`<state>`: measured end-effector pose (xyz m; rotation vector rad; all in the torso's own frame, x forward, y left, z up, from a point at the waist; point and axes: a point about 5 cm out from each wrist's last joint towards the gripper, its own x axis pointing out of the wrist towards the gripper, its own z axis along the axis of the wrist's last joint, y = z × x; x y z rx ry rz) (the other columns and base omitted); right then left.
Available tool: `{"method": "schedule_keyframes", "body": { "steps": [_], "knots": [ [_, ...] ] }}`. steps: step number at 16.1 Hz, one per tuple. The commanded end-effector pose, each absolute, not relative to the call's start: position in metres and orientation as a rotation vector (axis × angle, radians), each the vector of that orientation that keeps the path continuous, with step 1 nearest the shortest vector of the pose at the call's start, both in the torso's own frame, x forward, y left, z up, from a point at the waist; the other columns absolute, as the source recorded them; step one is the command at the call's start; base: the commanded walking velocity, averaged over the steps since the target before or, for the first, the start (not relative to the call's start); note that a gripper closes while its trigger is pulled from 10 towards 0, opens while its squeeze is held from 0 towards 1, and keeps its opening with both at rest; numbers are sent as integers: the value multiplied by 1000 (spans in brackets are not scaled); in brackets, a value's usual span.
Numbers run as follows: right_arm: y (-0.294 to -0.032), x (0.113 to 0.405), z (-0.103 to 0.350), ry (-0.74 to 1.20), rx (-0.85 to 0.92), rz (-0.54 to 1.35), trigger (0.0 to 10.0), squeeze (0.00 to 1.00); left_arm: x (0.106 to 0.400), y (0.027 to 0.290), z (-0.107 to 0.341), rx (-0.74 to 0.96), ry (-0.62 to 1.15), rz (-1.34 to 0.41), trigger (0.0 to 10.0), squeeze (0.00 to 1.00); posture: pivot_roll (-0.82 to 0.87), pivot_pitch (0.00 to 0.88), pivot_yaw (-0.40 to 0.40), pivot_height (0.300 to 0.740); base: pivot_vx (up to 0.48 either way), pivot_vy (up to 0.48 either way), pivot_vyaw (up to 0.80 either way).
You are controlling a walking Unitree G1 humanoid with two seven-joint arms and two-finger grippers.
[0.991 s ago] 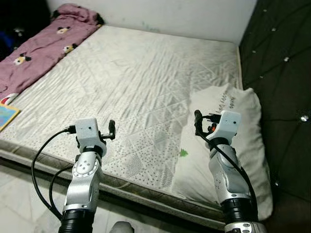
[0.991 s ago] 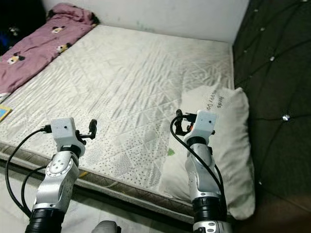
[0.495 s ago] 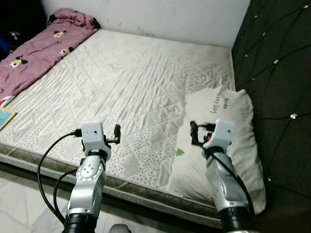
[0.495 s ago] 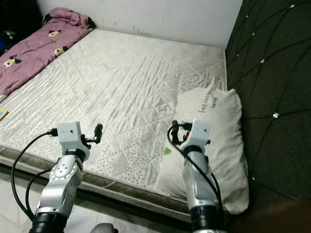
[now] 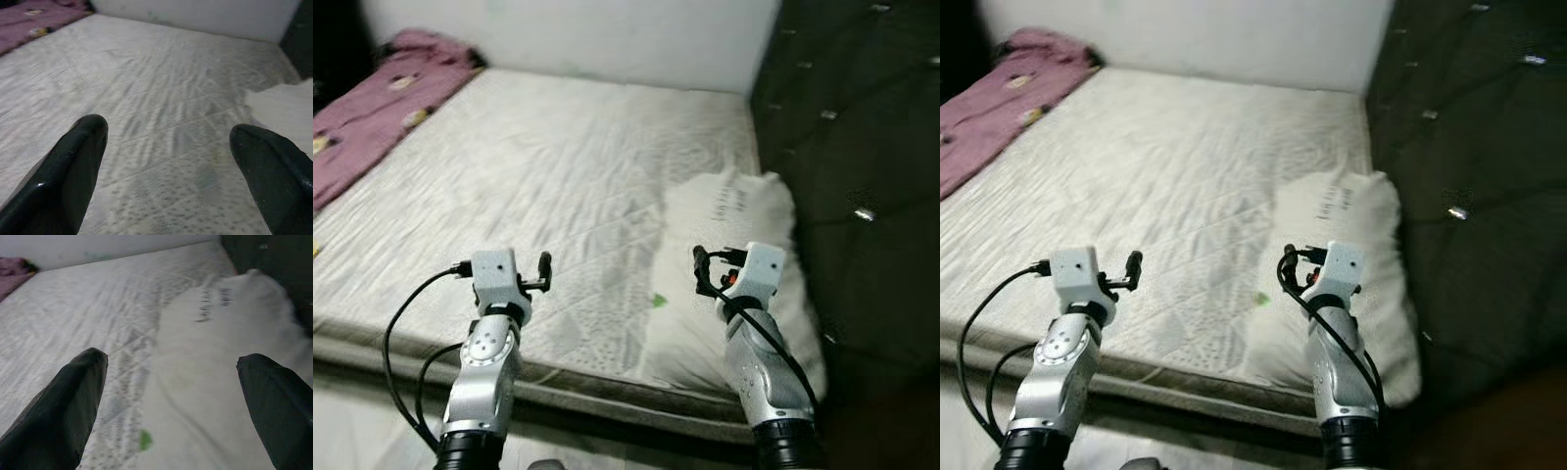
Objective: Clean up the room
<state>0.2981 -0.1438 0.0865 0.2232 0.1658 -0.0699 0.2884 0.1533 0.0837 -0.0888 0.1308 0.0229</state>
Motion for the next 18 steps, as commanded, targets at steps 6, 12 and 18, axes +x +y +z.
{"method": "schedule_keyframes", "body": {
  "steps": [6, 12, 18],
  "knots": [
    [-148, 298, 88, 188, 246, -91, 10000, 0, 291, 147, 85, -95, 129, 3, 10000, 0, 5, 0, -2, 740, 0, 0, -800],
    [-148, 298, 89, 199, 245, -94, 10000, 0, 291, 147, 85, -96, 127, 6, 10000, 0, 7, 0, -6, 740, 0, 380, -752],
    [-147, 300, 89, 198, 239, -88, 10000, 0, 292, 146, 85, -93, 123, 3, 10000, 0, 11, 0, -8, 740, 0, 398, -302]
  ]
}}
